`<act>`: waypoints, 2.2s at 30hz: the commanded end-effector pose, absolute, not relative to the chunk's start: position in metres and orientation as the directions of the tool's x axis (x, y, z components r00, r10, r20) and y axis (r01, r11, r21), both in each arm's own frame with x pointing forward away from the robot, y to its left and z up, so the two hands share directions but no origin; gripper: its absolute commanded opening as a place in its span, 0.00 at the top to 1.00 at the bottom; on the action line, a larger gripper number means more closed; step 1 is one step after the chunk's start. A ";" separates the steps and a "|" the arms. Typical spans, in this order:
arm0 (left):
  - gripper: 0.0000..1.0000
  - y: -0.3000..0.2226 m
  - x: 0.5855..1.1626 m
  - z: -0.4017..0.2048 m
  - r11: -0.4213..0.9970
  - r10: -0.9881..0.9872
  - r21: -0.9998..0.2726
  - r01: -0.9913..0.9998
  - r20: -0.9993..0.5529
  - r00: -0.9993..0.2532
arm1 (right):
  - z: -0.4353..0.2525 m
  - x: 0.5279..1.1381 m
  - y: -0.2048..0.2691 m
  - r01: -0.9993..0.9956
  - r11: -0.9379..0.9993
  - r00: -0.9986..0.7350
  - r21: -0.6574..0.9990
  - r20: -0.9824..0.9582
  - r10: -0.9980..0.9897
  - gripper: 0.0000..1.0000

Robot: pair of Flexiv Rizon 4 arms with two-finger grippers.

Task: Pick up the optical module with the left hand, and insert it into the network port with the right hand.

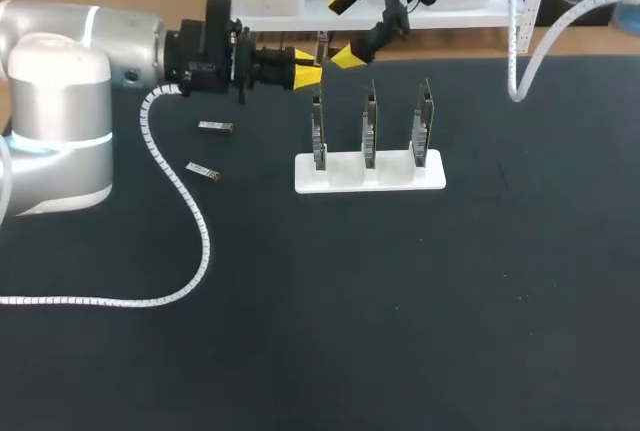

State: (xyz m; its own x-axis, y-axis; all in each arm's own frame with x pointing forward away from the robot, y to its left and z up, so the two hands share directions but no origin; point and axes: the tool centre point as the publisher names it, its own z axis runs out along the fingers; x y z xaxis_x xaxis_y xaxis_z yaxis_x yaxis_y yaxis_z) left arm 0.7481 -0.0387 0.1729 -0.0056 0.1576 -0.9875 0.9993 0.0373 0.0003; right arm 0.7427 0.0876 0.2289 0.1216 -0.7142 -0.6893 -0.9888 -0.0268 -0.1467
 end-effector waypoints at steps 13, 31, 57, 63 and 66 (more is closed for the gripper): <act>1.00 -0.041 0.746 0.170 0.024 0.155 0.005 1.000 -0.988 0.001 | 0.215 0.761 0.103 -0.996 -0.040 0.083 -0.076 -0.744 -0.663 0.00; 1.00 -0.041 0.746 0.170 0.024 0.155 0.005 1.000 -0.988 0.001 | 0.203 0.758 0.110 -0.997 -0.031 0.071 -0.068 -0.741 -0.667 0.00; 1.00 -0.041 0.746 0.170 0.024 0.155 0.005 1.000 -0.988 0.001 | 0.201 0.776 0.112 -0.994 -0.060 0.106 -0.089 -0.757 -0.645 0.00; 1.00 -0.041 0.746 0.170 0.024 0.155 0.005 1.000 -0.988 0.001 | 0.198 0.776 0.113 -0.995 -0.062 0.103 -0.082 -0.761 -0.640 0.73; 1.00 -0.041 0.746 0.170 0.024 0.155 0.005 1.000 -0.988 0.001 | 0.198 0.776 0.113 -0.995 -0.063 0.102 -0.081 -0.763 -0.638 0.71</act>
